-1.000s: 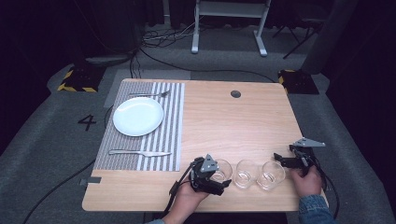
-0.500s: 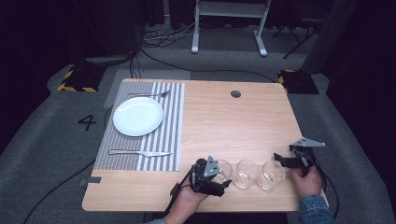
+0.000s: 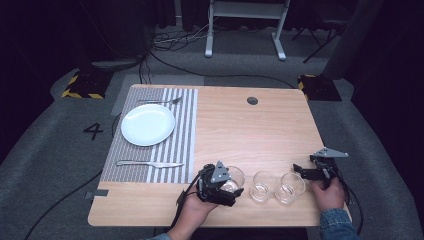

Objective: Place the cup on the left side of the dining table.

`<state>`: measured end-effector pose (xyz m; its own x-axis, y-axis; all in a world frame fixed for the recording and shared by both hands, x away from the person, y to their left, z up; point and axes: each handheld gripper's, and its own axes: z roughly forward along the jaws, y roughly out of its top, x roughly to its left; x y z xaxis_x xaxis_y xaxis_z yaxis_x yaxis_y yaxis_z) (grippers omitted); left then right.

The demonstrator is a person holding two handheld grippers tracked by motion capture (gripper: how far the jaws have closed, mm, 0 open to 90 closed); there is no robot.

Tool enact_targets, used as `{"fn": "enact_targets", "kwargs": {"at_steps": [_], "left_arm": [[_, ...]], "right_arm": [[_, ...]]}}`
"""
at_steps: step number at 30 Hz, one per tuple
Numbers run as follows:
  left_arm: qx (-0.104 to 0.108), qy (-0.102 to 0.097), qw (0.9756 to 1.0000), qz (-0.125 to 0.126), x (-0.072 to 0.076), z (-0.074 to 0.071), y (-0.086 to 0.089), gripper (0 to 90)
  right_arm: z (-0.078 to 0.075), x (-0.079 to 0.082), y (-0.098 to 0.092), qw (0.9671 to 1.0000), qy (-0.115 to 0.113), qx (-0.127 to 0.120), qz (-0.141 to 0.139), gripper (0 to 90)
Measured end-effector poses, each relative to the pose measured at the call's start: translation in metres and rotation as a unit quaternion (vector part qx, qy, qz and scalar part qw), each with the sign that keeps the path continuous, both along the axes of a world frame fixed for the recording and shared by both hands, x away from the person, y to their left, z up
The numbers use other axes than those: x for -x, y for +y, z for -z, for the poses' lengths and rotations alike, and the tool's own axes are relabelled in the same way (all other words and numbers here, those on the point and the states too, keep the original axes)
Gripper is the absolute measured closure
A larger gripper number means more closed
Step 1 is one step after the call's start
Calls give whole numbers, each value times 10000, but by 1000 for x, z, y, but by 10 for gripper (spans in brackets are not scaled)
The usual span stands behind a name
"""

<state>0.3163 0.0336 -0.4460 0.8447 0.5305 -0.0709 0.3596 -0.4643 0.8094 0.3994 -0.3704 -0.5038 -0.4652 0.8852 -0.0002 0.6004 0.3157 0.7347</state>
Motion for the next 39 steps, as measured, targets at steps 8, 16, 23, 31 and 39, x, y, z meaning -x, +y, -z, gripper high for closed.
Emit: {"fn": "enact_targets", "kwargs": {"at_steps": [8, 16, 23, 31, 39], "left_arm": [[24, -6, 10000, -56, -6, -17, 23, 194], [91, -102, 9996, -252, -11, -31, 45, 194], [105, -165, 9991, -372, -17, -44, 63, 194], [158, -284, 9975, -622, -22, -55, 83, 193], [208, -302, 9950, -930, -34, -59, 101, 194]], "right_arm": [[0, 0, 0, 10000, 0, 0, 1, 146], [0, 0, 0, 10000, 1, 0, 0, 146], [0, 0, 0, 10000, 0, 0, 2, 146], [0, 0, 0, 10000, 0, 0, 1, 145], [0, 0, 0, 10000, 3, -1, 25, 146]]}}
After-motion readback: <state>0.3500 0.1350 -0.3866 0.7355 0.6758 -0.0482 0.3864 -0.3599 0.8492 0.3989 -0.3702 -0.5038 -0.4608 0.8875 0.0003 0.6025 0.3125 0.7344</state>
